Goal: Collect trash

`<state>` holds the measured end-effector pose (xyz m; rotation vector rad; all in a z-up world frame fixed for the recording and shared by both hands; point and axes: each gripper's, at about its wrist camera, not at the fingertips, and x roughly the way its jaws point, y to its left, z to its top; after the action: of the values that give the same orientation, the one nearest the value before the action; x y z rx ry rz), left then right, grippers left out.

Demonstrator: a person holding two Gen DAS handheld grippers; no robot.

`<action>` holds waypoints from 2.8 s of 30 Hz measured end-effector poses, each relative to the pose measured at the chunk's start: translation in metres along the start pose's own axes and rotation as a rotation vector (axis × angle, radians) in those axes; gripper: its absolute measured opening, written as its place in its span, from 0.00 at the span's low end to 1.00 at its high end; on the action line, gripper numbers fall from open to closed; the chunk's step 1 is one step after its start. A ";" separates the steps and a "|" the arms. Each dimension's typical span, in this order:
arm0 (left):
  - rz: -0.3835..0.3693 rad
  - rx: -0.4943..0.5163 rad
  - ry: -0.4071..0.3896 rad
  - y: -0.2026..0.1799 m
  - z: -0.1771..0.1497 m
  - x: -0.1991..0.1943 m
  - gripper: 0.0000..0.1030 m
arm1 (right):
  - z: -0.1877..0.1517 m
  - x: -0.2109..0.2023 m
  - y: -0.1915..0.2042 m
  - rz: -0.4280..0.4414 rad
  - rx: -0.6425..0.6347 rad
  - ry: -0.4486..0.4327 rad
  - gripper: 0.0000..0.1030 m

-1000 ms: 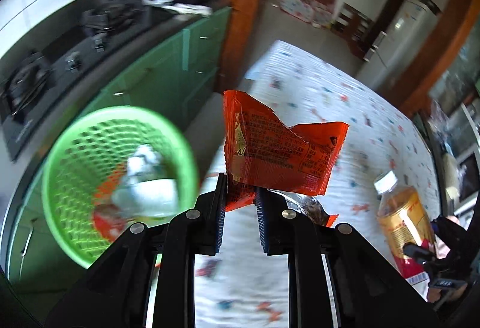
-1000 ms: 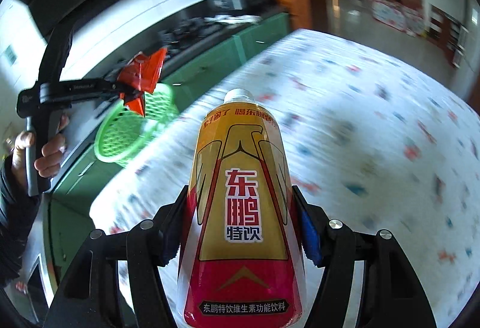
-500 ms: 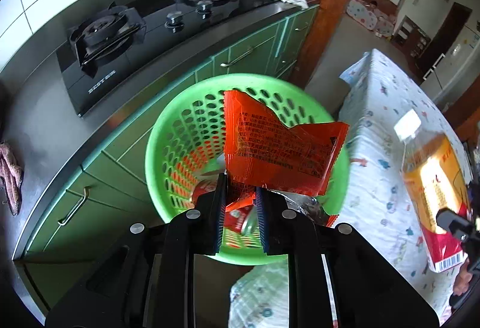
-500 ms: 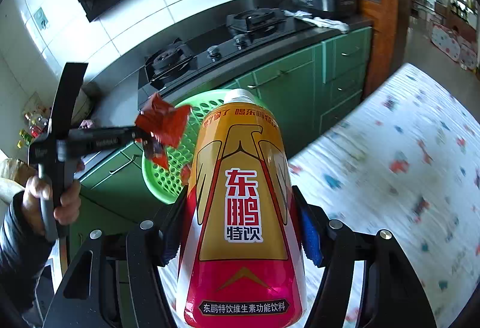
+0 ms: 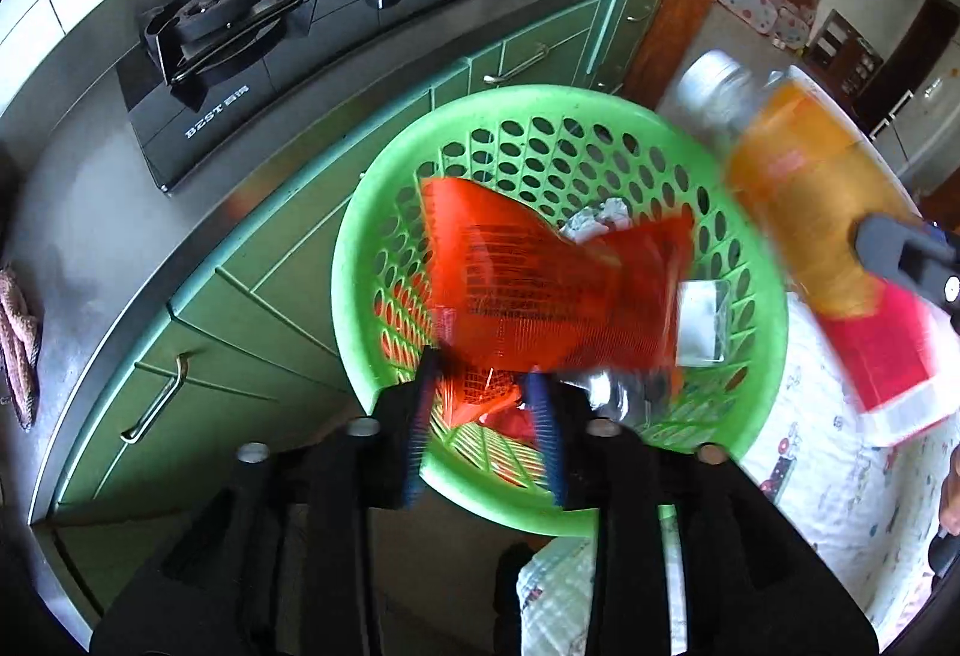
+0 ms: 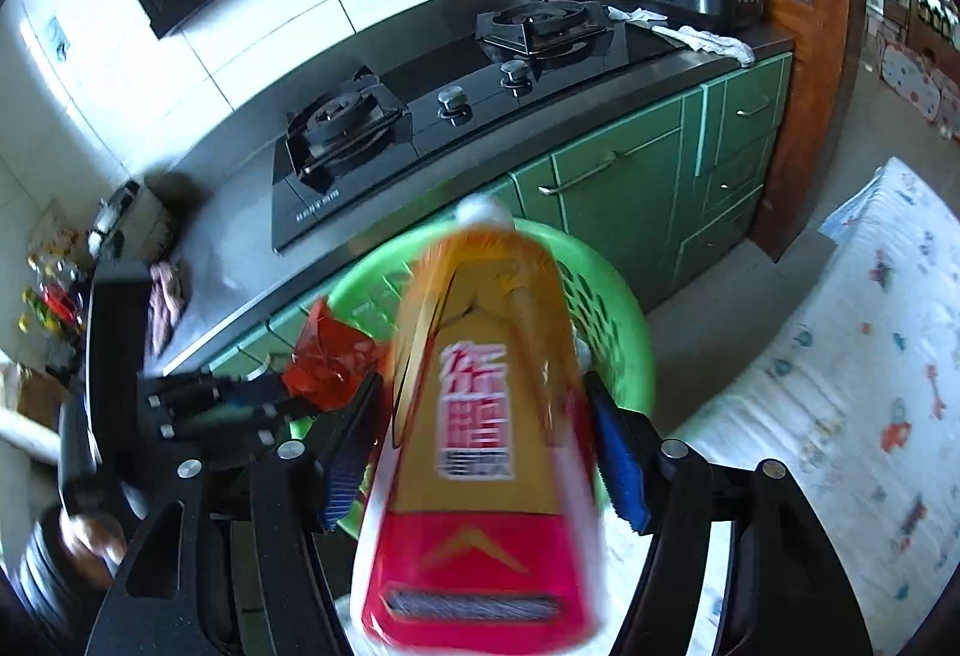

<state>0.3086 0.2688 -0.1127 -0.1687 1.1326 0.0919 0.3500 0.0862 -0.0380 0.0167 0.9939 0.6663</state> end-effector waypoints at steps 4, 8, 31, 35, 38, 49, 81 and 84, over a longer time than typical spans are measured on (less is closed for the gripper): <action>0.002 -0.006 0.008 0.003 -0.003 0.003 0.35 | -0.004 -0.002 0.003 -0.001 -0.006 -0.011 0.69; -0.008 -0.027 0.010 0.006 -0.007 0.002 0.35 | -0.017 -0.014 0.006 -0.018 -0.043 -0.021 0.69; -0.018 0.002 -0.117 -0.044 -0.058 -0.075 0.67 | -0.124 -0.122 0.000 -0.145 -0.045 -0.102 0.75; -0.022 0.015 -0.145 -0.060 -0.071 -0.092 0.73 | -0.139 -0.135 -0.003 -0.173 -0.030 -0.107 0.77; 0.003 0.038 -0.168 -0.071 -0.081 -0.102 0.77 | -0.150 -0.144 -0.007 -0.186 -0.015 -0.110 0.78; 0.057 0.110 -0.252 -0.100 -0.115 -0.141 0.91 | -0.188 -0.183 -0.010 -0.227 0.034 -0.132 0.81; 0.070 0.222 -0.384 -0.149 -0.224 -0.205 0.95 | -0.288 -0.266 0.008 -0.312 0.198 -0.217 0.87; 0.090 0.225 -0.395 -0.154 -0.227 -0.207 0.95 | -0.291 -0.270 0.005 -0.320 0.208 -0.222 0.87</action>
<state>0.0433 0.0788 -0.0059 0.0996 0.7483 0.0729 0.0221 -0.1337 0.0072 0.1100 0.8235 0.2601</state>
